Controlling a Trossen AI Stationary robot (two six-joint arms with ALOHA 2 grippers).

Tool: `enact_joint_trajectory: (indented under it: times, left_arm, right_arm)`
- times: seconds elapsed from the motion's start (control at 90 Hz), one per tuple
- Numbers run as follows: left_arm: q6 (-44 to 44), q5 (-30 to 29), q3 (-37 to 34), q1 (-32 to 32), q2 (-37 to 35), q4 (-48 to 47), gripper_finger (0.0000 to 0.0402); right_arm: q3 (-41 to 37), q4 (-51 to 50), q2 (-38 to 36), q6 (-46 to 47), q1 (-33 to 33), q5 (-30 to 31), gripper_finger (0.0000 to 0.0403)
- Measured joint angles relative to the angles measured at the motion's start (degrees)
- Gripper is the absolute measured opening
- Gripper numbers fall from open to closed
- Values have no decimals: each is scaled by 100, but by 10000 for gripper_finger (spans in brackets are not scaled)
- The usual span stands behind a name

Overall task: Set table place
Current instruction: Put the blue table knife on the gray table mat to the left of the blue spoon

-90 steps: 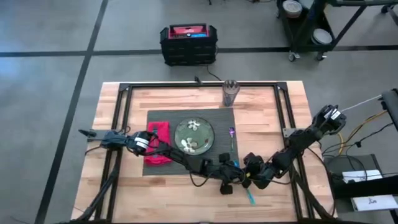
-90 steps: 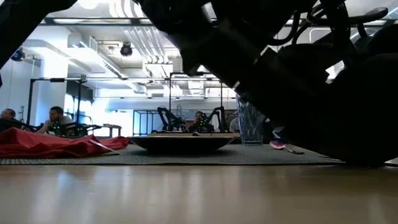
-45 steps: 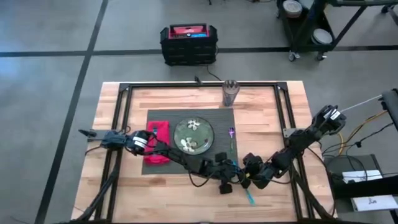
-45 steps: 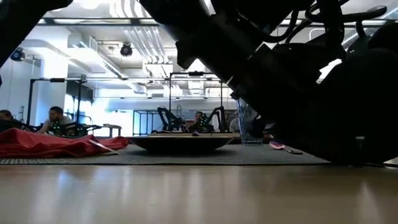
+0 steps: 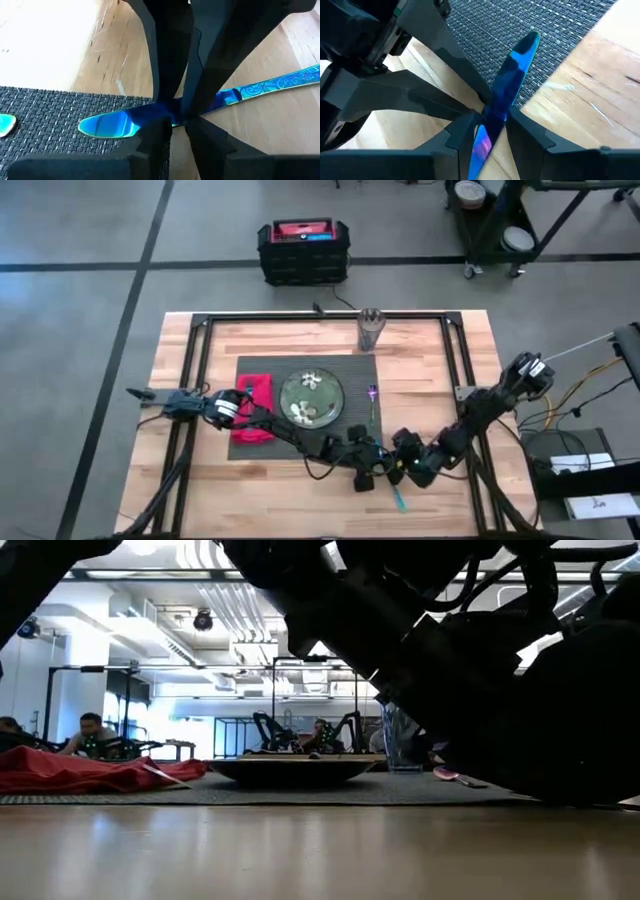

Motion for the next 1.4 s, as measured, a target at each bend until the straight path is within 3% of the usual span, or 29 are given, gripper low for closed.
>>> enact_joint_trajectory:
  times: [0.4,0.8,0.956,1.267,1.4]
  left_arm:
    - [296,94,9,0,31,463,77]
    - [429,67,15,-31,-188,587,77]
    - [281,-7,3,-125,-567,-52,77]
    - [-950,-27,64,-307,-1035,-1513,77]
    - [-63,-430,57,-372,-1008,-1616,77]
  right_arm:
    - [-12,225,90,113,173,453,69]
    - [45,-68,51,379,191,377,103]
    - [45,-119,-67,285,184,295,113]
    - [32,-218,-270,-307,182,74,130]
    - [34,-212,-270,-348,173,49,142]
